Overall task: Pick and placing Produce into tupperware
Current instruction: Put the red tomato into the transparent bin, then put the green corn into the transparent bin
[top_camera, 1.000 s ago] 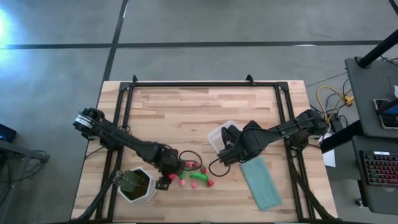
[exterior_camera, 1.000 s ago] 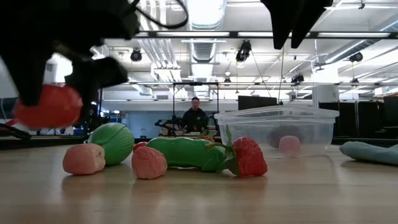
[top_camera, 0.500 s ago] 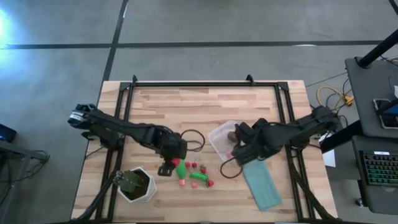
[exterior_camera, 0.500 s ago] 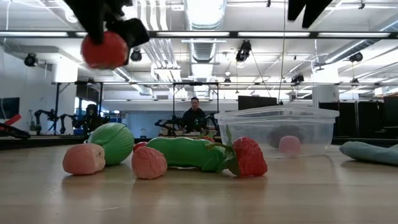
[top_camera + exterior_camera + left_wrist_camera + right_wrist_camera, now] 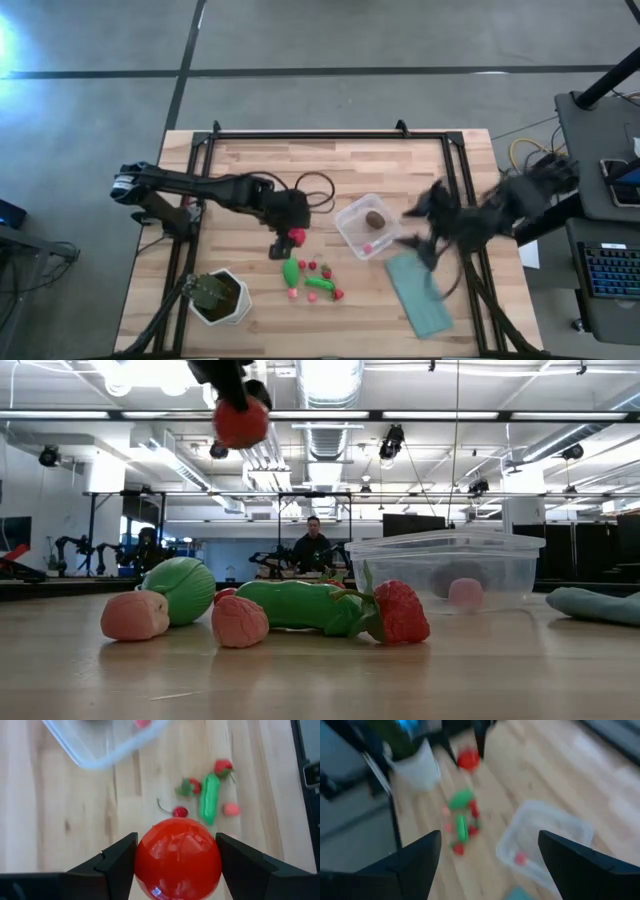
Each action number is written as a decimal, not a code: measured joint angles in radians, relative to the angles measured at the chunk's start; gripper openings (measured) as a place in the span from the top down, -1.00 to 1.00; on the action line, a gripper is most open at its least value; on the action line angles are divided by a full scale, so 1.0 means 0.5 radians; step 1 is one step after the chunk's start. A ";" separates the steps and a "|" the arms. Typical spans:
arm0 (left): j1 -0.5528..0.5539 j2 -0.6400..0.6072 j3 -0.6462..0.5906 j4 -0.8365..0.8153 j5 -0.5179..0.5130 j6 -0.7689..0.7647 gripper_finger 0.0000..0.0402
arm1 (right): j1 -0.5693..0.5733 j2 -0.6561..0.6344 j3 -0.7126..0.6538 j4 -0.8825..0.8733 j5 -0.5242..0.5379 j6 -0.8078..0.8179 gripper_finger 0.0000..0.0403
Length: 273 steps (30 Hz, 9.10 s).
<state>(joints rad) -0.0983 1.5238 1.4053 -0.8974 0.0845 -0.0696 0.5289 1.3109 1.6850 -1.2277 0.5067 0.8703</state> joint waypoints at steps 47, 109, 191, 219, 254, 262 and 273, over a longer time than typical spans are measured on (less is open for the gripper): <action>0.385 0.927 0.359 1.304 0.144 0.256 -0.18 | -0.007 -1.436 -1.739 1.441 0.036 -0.327 -0.62; 0.389 0.904 0.267 0.844 0.081 0.257 -0.50 | -0.267 -1.926 -3.253 3.206 0.089 -1.071 -0.62; -0.040 0.472 0.248 0.384 -0.425 -0.147 -0.50 | -1.351 -1.922 -3.332 3.510 -2.173 -1.037 -0.62; -0.352 0.483 -0.189 0.994 0.036 -0.212 -0.50 | -1.373 -1.921 -3.351 3.255 -2.037 -1.044 -0.62; -0.456 0.026 -0.351 0.118 -0.554 -2.456 -0.50 | -1.373 -1.894 -3.351 3.252 -2.033 -1.045 -0.62; -0.451 0.206 -0.352 0.101 -0.356 -2.833 -0.50 | -1.373 -1.895 -3.351 3.254 -2.004 -1.045 -0.62; -0.449 0.420 -0.346 0.240 -0.120 -2.941 -0.50 | -1.372 -1.896 -3.351 3.254 -2.005 -1.045 -0.62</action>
<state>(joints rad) -0.3225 1.7336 1.2324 -0.7775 0.0244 -1.5402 -0.1574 0.3627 0.0093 0.3992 -0.4957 0.3477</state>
